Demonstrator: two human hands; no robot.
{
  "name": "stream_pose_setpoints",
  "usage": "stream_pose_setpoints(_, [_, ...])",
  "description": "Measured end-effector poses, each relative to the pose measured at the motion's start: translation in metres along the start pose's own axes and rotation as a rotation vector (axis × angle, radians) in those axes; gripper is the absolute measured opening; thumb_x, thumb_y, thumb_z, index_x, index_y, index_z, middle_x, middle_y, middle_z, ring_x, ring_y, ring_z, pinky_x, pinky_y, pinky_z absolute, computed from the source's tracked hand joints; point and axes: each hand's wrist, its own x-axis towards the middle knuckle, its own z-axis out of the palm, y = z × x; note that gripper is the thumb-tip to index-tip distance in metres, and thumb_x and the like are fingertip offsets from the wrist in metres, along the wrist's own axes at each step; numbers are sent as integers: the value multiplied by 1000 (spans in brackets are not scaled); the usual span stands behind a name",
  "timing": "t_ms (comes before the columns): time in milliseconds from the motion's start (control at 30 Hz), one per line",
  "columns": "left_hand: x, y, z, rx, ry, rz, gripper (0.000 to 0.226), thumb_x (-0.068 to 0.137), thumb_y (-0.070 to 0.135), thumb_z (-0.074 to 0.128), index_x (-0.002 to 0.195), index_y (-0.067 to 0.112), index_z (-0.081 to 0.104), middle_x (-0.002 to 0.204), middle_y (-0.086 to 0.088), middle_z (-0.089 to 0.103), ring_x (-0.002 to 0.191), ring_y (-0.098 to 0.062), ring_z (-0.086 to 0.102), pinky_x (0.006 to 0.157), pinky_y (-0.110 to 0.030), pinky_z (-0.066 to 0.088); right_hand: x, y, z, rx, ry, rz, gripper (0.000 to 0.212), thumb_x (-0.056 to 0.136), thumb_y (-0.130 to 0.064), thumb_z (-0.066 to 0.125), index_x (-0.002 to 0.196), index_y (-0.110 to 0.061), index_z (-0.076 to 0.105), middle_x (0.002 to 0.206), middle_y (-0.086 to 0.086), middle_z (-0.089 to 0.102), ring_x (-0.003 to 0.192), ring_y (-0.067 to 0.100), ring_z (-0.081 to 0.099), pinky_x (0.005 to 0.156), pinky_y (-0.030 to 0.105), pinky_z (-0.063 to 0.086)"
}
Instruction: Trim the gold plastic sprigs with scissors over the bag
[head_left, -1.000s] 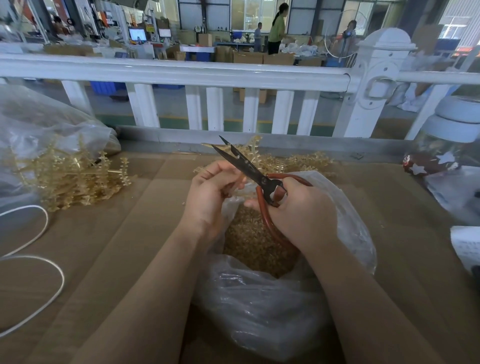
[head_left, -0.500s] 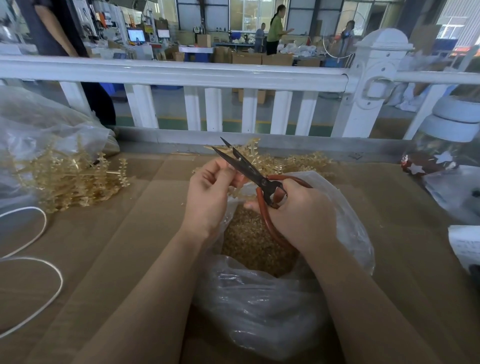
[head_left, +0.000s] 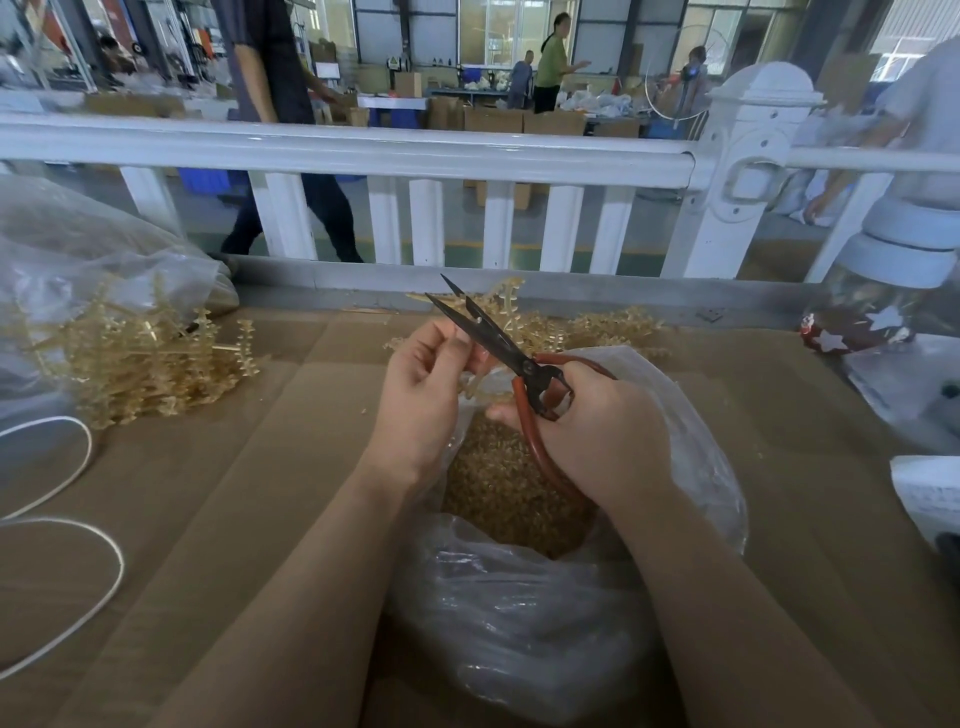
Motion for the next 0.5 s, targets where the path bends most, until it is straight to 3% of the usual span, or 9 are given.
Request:
stream_pose_setpoints(233, [0,1,0,19,-9,3,28,105,9,44,98,-14,58,82,-14,54,71,-8,52,70,-16,47,-1,0,0,2,13,-22,81,72,-91,34,86,-20,70,78,-12,69,68,5,57,67,20,50])
stream_pose_setpoints(500, [1,-2,-1,15,-7,-18,29,105,13,46,100,-12,58,85,-15,56,78,-17,54,77,-23,50,0,-1,-2,26,-11,-1,81,70,-90,38,89,-18,72,81,-11,70,74,8,63,72,26,54])
